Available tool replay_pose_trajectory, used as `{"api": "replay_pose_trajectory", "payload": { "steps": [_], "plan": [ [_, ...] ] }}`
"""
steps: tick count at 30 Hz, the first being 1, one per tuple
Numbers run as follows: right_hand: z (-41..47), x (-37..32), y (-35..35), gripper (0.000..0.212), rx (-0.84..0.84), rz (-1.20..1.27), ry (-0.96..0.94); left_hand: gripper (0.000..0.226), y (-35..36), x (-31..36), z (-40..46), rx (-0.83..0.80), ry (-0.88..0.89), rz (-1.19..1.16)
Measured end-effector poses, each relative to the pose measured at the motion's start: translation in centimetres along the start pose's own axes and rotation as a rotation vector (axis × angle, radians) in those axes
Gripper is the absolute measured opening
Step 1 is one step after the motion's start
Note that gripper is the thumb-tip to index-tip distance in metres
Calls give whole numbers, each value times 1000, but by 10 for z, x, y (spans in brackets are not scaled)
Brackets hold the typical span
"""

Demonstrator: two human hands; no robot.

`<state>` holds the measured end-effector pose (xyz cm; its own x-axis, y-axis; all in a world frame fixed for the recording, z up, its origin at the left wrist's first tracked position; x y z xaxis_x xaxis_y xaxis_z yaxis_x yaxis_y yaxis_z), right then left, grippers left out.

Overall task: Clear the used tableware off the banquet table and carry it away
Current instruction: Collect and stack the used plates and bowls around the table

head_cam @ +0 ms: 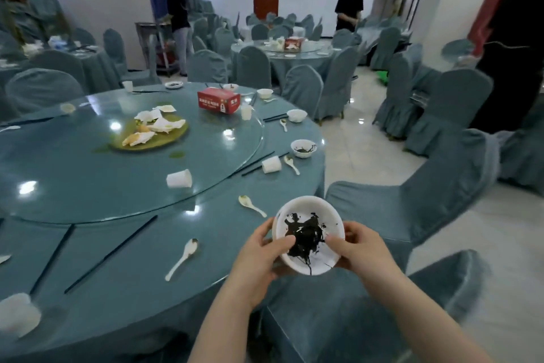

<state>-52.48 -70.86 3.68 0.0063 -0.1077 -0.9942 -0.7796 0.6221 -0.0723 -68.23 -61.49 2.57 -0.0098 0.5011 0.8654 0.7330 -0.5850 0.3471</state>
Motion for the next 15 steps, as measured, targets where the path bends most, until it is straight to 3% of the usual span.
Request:
{"api": "replay_pose_trajectory", "payload": {
  "steps": [9,15],
  "plan": [
    [-25,15,-274,17,184,-70,1,52,255,-90,43,-290,-124,3],
    [-8,30,-364,12,190,43,60,44,341,-112,83,-231,-159,-33]
  ]
}}
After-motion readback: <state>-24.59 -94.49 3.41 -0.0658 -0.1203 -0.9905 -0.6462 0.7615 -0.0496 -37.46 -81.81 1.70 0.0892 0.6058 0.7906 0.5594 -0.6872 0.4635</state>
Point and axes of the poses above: each hand's wrist, its own z-axis towards the middle knuckle, its own y-axis out of the palm, x = y × z, the point moved 10 cm from there along z, towards the middle knuckle, and after that the axes turned 8 degrees about -y, right-handed, at the moved point
